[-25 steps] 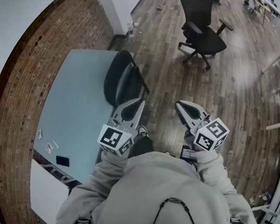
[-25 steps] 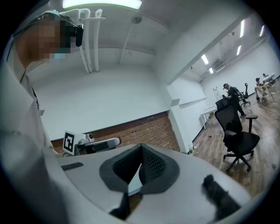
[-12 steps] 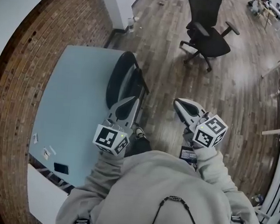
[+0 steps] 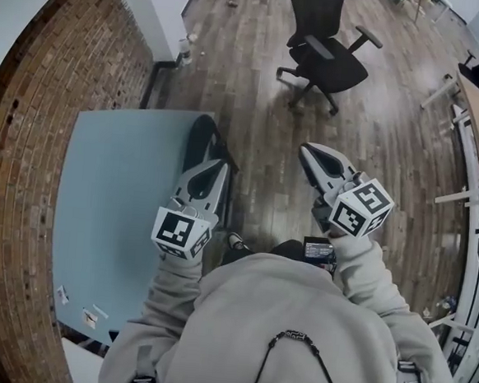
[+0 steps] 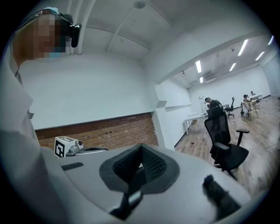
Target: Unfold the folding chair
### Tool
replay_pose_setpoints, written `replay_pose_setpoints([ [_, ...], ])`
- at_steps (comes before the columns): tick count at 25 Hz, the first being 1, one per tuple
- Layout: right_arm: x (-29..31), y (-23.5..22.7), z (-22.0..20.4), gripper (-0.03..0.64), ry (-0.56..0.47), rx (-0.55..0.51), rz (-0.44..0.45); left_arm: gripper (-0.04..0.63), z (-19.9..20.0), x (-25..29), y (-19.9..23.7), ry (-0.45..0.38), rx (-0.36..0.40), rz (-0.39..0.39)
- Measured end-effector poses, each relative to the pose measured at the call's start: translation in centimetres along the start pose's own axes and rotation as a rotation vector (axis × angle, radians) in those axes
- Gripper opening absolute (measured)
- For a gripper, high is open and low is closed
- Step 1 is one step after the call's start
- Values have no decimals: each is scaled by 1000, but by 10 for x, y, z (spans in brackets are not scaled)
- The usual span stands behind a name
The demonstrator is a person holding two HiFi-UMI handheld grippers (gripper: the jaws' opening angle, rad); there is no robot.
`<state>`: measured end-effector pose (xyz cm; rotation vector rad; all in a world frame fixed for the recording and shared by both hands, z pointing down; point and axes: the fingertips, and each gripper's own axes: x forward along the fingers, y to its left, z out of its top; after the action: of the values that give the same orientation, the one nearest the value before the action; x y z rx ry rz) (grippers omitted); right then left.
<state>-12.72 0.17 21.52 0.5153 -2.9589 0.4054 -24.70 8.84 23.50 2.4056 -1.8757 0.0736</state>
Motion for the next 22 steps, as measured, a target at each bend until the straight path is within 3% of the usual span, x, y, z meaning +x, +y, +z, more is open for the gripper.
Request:
replay_pose_setpoints([
  [5, 24, -12, 12, 6, -27, 29, -29, 5, 11, 6, 31, 16, 21, 20],
  [10, 41, -7, 31, 6, -47, -28, -1, 5, 17, 10, 51, 3, -11, 43],
  [13, 56, -13, 26, 6, -44, 28, 16, 5, 16, 13, 62, 16, -7, 48],
  [17, 83, -20, 9, 6, -14, 90, 20, 5, -11, 13, 87, 98, -46, 106],
  [20, 118, -26, -29, 8, 95, 119, 10, 5, -52, 10, 116, 204, -95, 178],
  [21, 132, -29, -49, 8, 144, 141, 9, 58, -70, 10, 124, 258, -107, 182],
  [22, 146, -30, -74, 19, 199, 179, 15, 202, -92, 11, 132, 325, -119, 182],
])
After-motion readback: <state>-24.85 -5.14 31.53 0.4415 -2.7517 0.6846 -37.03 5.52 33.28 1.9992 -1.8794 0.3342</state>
